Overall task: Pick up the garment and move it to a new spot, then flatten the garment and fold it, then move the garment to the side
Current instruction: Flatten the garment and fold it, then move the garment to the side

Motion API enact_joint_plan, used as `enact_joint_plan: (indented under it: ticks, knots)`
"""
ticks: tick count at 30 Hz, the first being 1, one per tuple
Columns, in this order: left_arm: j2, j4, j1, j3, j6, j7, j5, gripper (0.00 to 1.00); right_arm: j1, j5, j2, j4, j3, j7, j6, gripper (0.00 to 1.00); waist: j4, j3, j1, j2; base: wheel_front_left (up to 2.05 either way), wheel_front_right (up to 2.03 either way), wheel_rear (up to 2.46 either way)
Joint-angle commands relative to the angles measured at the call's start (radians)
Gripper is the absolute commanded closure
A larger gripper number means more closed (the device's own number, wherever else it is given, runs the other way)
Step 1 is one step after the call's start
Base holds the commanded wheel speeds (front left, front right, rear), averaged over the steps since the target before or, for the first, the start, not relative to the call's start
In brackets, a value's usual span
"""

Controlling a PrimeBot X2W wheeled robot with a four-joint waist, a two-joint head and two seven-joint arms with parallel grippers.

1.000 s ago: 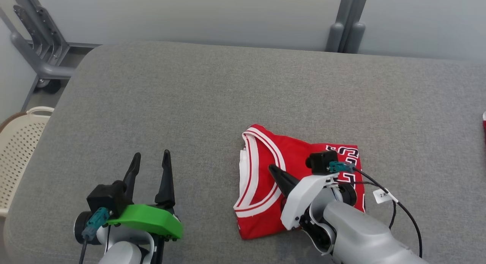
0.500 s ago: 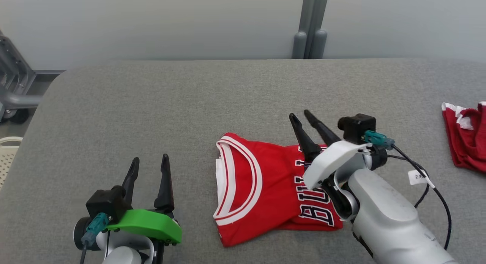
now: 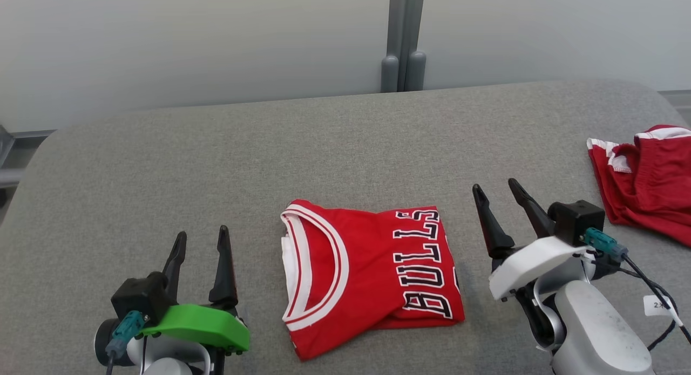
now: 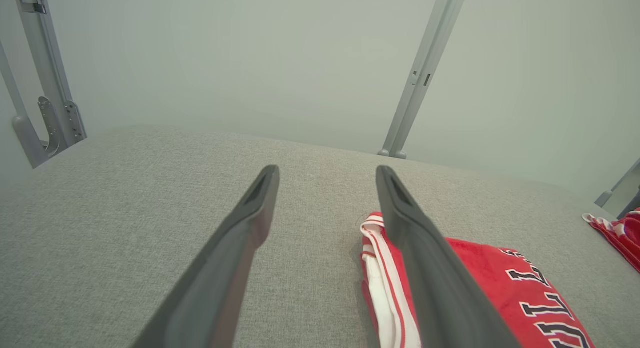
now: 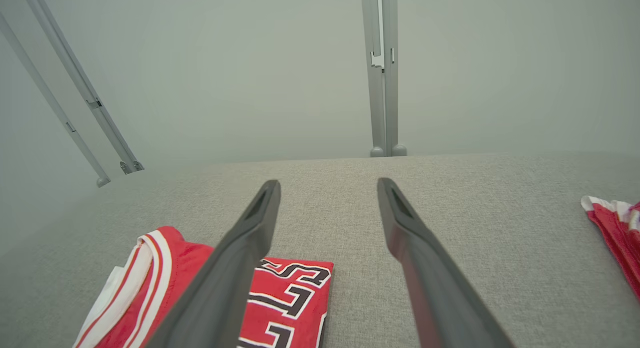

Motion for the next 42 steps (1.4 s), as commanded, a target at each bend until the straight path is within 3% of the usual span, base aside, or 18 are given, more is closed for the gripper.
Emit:
enact_joint_plan:
  ticks: [1, 16, 25, 32, 42]
  knots:
    - [0.011, -0.003, 0.011, 0.005, 0.009, -0.004, -0.007, 0.0, 0.039, -0.015, 0.002, -0.032, -0.024, 0.014, 0.0, 0.0, -0.008, -0.003, 0.0, 0.0, 0.0, 0.0, 0.0]
    - [0.021, -0.014, 0.029, 0.025, 0.02, -0.006, -0.014, 0.0, 0.175, -0.133, 0.042, -0.244, -0.17, 0.08, 0.0, 0.0, -0.028, -0.01, 0.0, 0.0, 0.0, 0.0, 0.0]
    - [0.023, -0.016, 0.033, 0.025, 0.022, -0.008, -0.014, 0.0, 0.194, -0.151, 0.046, -0.288, -0.197, 0.134, 0.0, 0.0, -0.01, -0.006, 0.0, 0.0, 0.0, 0.0, 0.0]
    - [0.011, -0.011, 0.024, 0.016, 0.015, -0.008, -0.012, 0.0, 0.168, -0.041, -0.006, -0.21, -0.156, 0.283, 0.0, 0.0, 0.031, 0.008, 0.0, 0.0, 0.0, 0.0, 0.0]
    - [0.009, -0.004, -0.014, 0.006, 0.004, -0.008, 0.0, 0.0, 0.052, 0.266, -0.105, 0.006, -0.019, 0.443, 0.0, 0.0, 0.126, 0.07, 0.0, 0.0, 0.0, 0.0, 0.0]
